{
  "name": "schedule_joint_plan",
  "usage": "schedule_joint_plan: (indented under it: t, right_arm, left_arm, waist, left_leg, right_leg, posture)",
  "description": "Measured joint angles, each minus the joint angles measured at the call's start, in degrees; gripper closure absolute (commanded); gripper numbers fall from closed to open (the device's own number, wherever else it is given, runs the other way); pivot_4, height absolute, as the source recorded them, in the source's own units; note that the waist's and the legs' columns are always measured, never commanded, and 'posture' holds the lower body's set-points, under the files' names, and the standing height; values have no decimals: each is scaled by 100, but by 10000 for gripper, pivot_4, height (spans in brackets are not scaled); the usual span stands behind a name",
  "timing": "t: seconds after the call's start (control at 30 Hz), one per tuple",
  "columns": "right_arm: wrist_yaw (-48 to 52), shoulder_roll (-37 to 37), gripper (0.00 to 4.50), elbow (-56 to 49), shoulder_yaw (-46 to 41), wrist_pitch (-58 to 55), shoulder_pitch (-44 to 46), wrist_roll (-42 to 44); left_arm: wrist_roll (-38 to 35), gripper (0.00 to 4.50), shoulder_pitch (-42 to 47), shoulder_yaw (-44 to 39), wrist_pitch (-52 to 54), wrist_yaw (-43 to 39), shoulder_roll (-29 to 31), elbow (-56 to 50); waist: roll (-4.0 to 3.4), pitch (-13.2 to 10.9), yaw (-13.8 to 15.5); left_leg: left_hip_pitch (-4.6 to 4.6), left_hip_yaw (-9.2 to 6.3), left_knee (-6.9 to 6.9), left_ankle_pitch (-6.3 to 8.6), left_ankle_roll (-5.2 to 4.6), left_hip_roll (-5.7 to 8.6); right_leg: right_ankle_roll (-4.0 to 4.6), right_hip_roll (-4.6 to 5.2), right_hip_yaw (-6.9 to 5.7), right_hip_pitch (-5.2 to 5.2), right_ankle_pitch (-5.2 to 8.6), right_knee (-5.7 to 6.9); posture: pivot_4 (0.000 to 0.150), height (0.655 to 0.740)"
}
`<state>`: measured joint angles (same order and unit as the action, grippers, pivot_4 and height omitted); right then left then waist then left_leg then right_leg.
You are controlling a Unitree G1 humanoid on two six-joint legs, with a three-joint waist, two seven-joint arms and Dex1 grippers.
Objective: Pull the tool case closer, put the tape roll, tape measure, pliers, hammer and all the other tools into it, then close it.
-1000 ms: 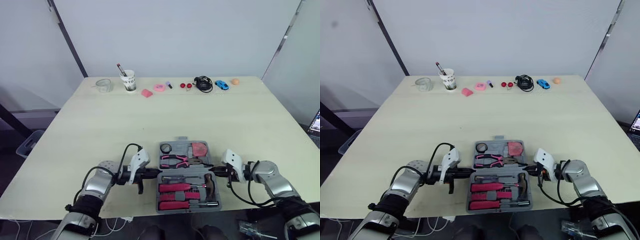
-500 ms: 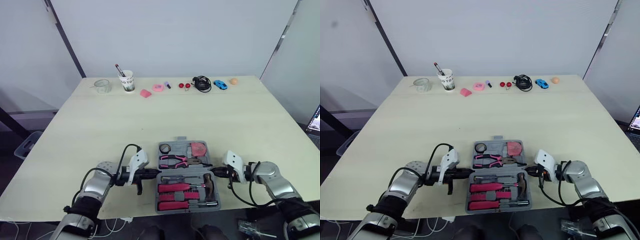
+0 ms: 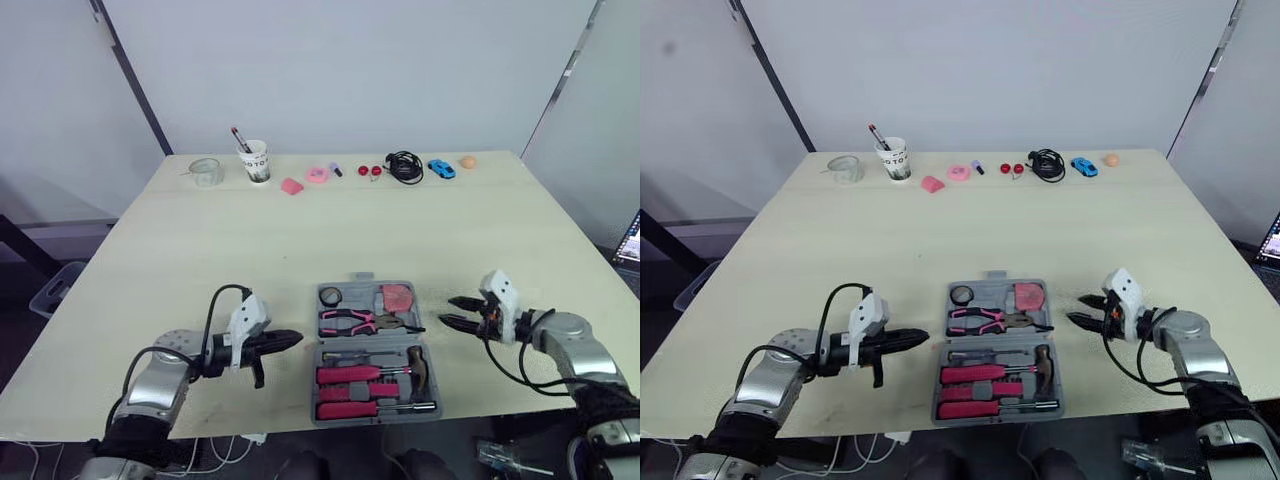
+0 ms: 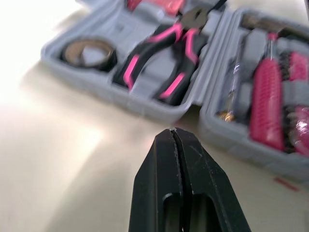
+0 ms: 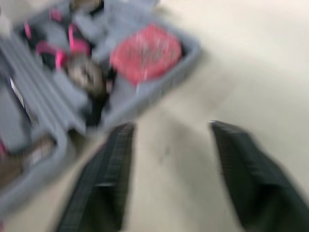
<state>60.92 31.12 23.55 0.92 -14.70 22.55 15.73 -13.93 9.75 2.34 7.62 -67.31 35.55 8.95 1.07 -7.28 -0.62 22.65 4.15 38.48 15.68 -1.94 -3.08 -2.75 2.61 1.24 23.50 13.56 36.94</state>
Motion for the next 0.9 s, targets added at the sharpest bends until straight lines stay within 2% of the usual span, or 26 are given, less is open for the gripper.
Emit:
schedule_joint_plan:
  t: [0.03, 0.07, 0.23, 0.4, 0.6, 0.9]
  right_arm:
    - [-5, -58, 2324, 16, -12, -217, 97, 77]
    - [-17, -143, 488, 48, -17, -559, 260, 182]
    - [-121, -262, 488, 483, 50, -1327, 900, 226]
    - [-288, -511, 488, 1356, 159, -1397, 1540, -35]
    - [-138, -871, 488, 2980, 369, -1111, 2373, -464]
    - [111, -1248, 488, 4149, 130, -1028, 3002, -548]
  left_arm:
    - [-68, 45000, -50, 23, 96, -22, 6, -211]
    - [-203, 45000, -89, 81, 261, -85, 11, -556]
    - [-375, 45000, -113, 452, 687, -240, 63, -1331]
    - [-190, 45000, -82, 1004, 878, -310, 198, -1642]
    - [490, 45000, 390, 1762, 950, -111, -18, -1289]
    - [723, 45000, 472, 2040, 905, -132, -19, -1028]
  waist:
    - [-1, 0, -2]
    - [-2, -1, -5]
    - [-4, -3, -8]
    - [-6, -4, -15]
    - [-12, -7, -16]
    - [-14, -5, -36]
  left_leg:
    - [0, -1, 0, 0, 0, 0]
    - [0, -1, 0, 0, 0, 0]
    - [1, 6, -1, 0, 0, 3]
    - [0, 6, -6, 0, 0, 4]
    - [3, 9, -5, -1, 0, 8]
    - [-4, 9, -7, -1, 0, 4]
  right_leg:
    - [0, 0, 1, 0, 0, 0]
    - [0, 0, 1, 0, 0, 0]
    - [0, -1, 0, 0, 0, 0]
    - [1, -6, -2, 1, 0, -1]
    - [-1, -6, 2, 1, 0, -4]
    - [-1, -8, 1, 0, 0, 0]
  posture:
    - [1500, 7400]
    - [1500, 7400]
    - [1500, 7400]
    - [1500, 7400]
    - [1500, 7400]
    - [1500, 7400]
